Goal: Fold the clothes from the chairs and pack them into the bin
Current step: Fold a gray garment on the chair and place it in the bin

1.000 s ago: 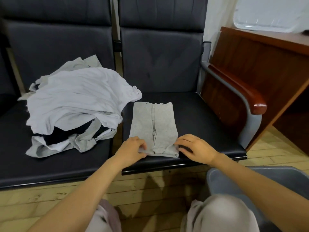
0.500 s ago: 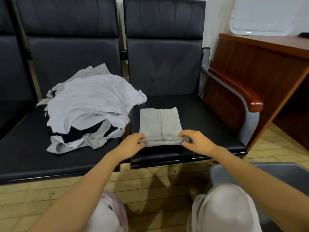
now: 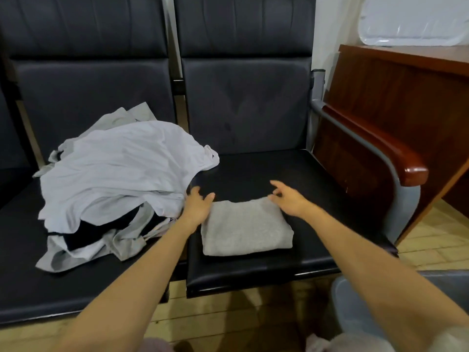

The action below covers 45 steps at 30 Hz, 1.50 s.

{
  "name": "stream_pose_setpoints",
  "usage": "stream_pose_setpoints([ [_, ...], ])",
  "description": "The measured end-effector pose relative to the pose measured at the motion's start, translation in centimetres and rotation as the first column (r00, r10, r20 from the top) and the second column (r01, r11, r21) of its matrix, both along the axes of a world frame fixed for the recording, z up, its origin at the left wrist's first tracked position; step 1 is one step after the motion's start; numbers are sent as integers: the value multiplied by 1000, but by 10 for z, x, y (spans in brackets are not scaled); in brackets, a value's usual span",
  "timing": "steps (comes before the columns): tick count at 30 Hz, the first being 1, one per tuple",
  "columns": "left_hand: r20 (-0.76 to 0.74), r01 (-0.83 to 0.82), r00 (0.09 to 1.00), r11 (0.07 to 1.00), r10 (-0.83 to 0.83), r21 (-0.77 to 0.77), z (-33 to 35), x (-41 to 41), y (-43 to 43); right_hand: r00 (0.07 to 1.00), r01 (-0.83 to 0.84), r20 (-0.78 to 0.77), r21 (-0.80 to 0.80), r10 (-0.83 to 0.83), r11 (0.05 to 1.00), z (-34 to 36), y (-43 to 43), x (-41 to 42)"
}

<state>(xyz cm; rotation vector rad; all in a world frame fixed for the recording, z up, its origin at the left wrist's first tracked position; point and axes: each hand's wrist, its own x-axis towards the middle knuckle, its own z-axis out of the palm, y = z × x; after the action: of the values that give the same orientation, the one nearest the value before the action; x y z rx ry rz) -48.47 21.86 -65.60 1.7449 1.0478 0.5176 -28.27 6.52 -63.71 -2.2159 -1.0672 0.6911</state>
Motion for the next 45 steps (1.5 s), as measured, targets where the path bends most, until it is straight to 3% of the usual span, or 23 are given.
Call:
stream_pose_setpoints([
  [3,-70,-17,997,996,23,93,-27,0,-5,998,63,31,-17,-62,998,-35,1,-2],
  [6,-110,7,994,979,16,203,-29,-3,-12,983,182,-10,116,-182,976,-43,-3,-6],
  [9,-86,-15,996,963,39,271,-27,-6,-21,931,361,-46,271,-363,892,-41,-7,-18],
  [14,-145,-4,988,964,44,265,-22,-13,-31,950,268,114,185,-292,945,-27,-9,-30],
  [19,106,-128,989,939,99,318,-11,-12,-26,949,245,98,368,-300,897,-13,0,-27],
  [21,101,-125,990,946,99,298,-18,-13,-21,943,263,111,329,-314,907,-23,4,-25],
  [23,-14,-64,997,948,72,311,-30,-15,-18,943,255,160,213,-291,943,-39,8,-25],
  [26,-243,34,965,866,102,499,-37,-15,-17,920,233,281,167,-273,958,-45,8,-30],
  [28,-245,77,963,753,114,654,-28,-11,-23,842,177,489,150,-228,973,-40,7,-31],
  [30,-277,173,960,679,48,714,-17,-2,-34,758,82,630,162,-166,983,-35,7,-33],
  [33,-512,382,858,717,-42,582,-22,6,-49,781,-86,623,184,-48,979,-33,10,-44],
  [35,-656,486,747,763,-110,425,-31,6,-51,793,-124,603,17,89,992,-44,9,-52],
  [37,-687,512,706,795,-174,325,-37,3,-50,836,-85,525,-168,162,982,-54,4,-55],
  [39,-666,504,717,815,-208,288,-36,1,-50,866,-62,473,-215,159,975,-57,1,-56],
  [41,-599,410,788,849,-145,333,-37,-4,-55,884,-36,453,-177,114,983,-57,-5,-62],
  [43,-515,201,857,896,35,395,-38,-10,-62,925,50,379,-97,-10,994,-55,-14,-66],
  [45,-505,29,850,946,147,324,-35,-17,-71,942,156,312,-72,-127,985,-52,-27,-71],
])
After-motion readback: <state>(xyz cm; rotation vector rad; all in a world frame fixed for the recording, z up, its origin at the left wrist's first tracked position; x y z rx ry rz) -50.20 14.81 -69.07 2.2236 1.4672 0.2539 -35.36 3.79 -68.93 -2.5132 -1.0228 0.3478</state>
